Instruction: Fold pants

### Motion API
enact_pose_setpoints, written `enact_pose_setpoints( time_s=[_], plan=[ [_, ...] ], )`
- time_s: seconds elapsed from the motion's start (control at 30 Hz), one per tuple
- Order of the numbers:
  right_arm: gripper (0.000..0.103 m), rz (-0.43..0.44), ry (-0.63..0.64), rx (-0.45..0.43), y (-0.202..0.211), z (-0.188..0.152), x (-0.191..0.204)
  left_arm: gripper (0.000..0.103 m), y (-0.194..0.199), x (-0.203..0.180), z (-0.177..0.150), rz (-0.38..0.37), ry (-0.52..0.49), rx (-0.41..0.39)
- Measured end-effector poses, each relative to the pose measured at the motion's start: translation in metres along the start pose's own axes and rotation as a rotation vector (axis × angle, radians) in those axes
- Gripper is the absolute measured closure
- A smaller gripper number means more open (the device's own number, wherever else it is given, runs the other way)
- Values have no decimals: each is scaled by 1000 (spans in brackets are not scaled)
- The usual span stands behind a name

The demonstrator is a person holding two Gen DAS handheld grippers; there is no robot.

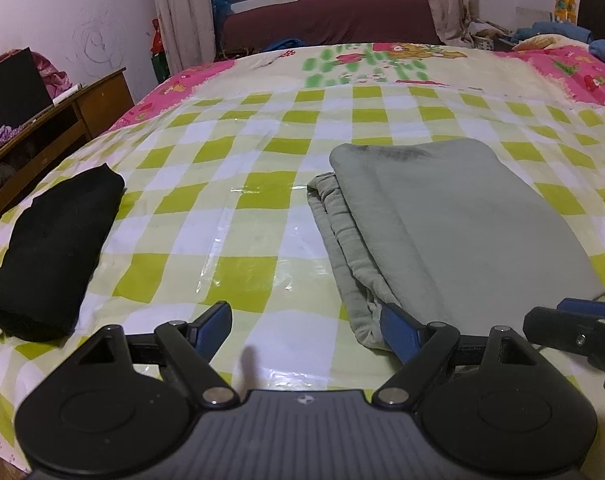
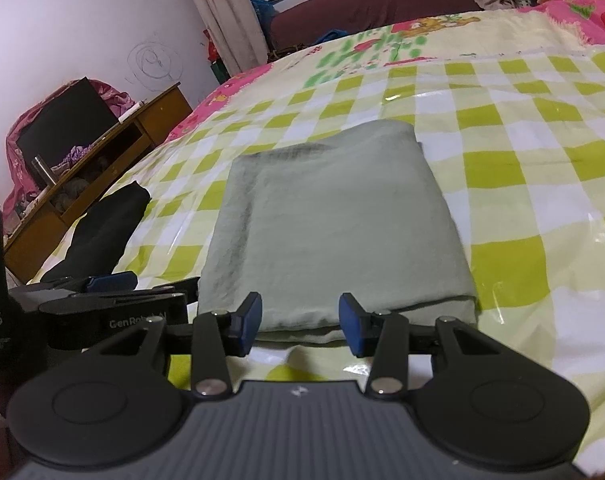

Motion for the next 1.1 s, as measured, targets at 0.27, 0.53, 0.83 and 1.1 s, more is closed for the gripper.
enact_pose_setpoints(
  time_s=[0.27,0.53,0.83,1.1],
  plan=[
    [59,1,-6,8,-2,-1,-1,8,4,-3,0,2,-7,-14],
    [59,4,-6,20,-4,-3,-2,7,3,-4,-2,14,-14,-17],
    [58,6,-4,31,-7,-5,-1,7,4,-6,-4,19,-20,-24],
    [58,8,-6,31,-7,-5,-2,7,6,-10,-4,25,-37,-27]
  ],
)
Point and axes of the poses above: each gripper's, at about its wrist camera, not at the fingertips, and y roughly against the way its jaws point, x to its left, z to its top, the point moved 1 cm from there along -y, roughly the way its jaws point, and after that the axes turned 4 degrees about -x, right-handed, at the moved point
